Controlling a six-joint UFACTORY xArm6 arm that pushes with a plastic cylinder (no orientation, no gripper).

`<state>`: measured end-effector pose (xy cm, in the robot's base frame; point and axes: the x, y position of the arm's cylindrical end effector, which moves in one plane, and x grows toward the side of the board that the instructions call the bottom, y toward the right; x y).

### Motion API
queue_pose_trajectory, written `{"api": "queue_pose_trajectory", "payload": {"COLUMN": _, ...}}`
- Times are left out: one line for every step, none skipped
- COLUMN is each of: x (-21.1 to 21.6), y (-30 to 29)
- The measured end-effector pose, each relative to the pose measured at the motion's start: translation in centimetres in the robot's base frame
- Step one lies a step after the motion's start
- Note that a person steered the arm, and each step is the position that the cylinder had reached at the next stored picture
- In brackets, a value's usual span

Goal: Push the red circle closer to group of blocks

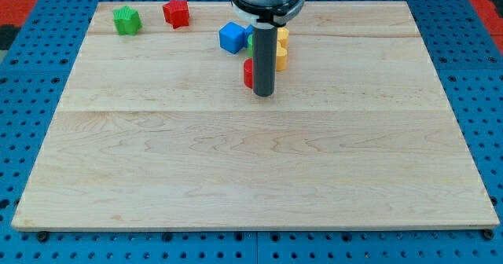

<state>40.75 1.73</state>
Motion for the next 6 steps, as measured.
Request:
{"api": "queue_pose_trajectory", "payload": {"x": 0.0, "y": 0.0}}
{"api": "queue_pose_trajectory", "payload": {"x": -0.1, "y": 0.0}}
{"api": "queue_pose_trajectory", "payload": {"x": -0.1, "y": 0.0}}
{"api": "queue_pose_trajectory", "payload": {"x": -0.1, "y": -0.6}}
{"api": "queue_pose_trajectory", "payload": {"x": -0.1, "y": -0.9}}
{"api": "queue_pose_trajectory", "payload": {"x": -0.2, "y": -1.6}}
